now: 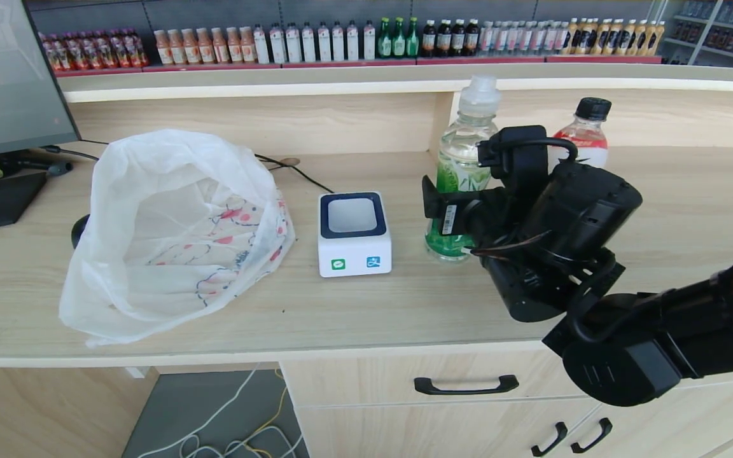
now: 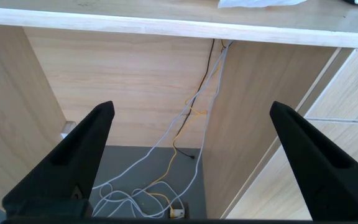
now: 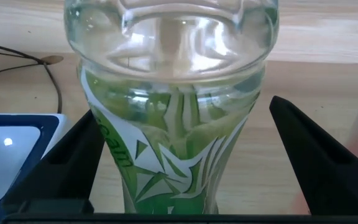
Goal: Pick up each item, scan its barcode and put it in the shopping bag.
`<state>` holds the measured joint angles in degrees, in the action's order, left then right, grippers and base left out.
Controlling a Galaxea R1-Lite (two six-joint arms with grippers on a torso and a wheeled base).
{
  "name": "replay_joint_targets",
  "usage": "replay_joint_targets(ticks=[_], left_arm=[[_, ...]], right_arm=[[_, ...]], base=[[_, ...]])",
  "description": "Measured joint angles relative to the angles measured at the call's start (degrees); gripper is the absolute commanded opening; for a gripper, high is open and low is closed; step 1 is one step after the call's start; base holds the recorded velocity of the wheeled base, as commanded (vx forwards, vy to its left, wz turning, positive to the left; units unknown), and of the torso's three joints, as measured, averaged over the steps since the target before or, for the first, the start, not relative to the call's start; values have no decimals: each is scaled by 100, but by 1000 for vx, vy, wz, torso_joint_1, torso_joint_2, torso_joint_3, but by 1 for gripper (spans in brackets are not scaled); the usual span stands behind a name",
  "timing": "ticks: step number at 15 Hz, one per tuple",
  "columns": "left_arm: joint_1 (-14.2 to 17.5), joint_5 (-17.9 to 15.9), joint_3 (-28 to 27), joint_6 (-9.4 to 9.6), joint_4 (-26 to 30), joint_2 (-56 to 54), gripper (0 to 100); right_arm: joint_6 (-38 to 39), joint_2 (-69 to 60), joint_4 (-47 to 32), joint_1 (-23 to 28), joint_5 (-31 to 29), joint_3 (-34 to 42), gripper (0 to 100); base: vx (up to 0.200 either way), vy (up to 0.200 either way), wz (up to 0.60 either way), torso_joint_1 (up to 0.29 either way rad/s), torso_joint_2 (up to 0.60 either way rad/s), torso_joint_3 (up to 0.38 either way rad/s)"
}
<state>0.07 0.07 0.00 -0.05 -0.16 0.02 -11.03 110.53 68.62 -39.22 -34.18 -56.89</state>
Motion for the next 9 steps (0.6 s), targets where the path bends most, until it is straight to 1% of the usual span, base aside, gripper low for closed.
replay_joint_targets(ticks=[7,8,9], left_arm=[[0,0,0,0,0,0,100],[0,0,0,0,2,0,100],[0,0,0,0,0,0,100]], right_arm=[[-78,129,0,63,139,-226,100],[-89,140,0,80,158,-236,0],[-84,149,0,101,162,-236,0]], base=[[0,0,0,0,0,0],[0,0,0,0,0,0],[0,0,0,0,0,0]])
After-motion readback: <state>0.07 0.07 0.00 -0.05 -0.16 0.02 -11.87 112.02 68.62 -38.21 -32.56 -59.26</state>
